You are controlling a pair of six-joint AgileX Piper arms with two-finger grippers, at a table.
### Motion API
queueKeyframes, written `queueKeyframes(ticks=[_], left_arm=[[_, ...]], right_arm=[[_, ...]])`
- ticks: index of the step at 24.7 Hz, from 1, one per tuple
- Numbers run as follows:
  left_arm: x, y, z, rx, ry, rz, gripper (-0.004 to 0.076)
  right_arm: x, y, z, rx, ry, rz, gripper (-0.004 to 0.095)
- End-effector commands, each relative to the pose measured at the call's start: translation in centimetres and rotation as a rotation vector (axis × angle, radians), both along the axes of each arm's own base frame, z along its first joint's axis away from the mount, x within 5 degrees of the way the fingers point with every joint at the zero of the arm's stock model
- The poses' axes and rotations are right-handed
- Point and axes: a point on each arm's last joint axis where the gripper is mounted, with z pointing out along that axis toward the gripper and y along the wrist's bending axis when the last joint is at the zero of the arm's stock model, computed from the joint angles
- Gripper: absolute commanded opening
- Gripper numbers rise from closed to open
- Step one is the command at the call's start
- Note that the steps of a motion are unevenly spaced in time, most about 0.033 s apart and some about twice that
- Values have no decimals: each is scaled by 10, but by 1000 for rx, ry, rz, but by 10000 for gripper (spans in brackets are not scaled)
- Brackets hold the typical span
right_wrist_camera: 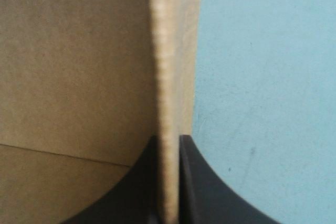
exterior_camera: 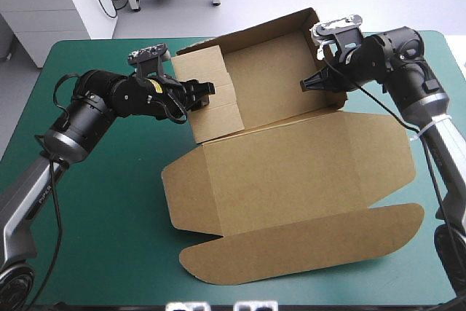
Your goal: Fold the box
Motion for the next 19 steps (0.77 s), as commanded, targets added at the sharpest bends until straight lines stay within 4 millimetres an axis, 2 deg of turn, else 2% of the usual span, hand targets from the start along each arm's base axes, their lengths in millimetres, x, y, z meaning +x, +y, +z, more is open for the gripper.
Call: queueKeyframes(ticks=[1, 11, 19], left_arm=[[-2, -1, 20, -54, -89, 12, 421], [-2, -4, 23, -111, -93, 15, 421], [-1, -5, 24, -138, -98, 17, 421]], right_arm=[[-23, 2, 43, 108, -160, 23, -8], [-35, 32, 45, 15, -202, 87, -8], [-37, 35, 45, 25, -190, 76, -8]])
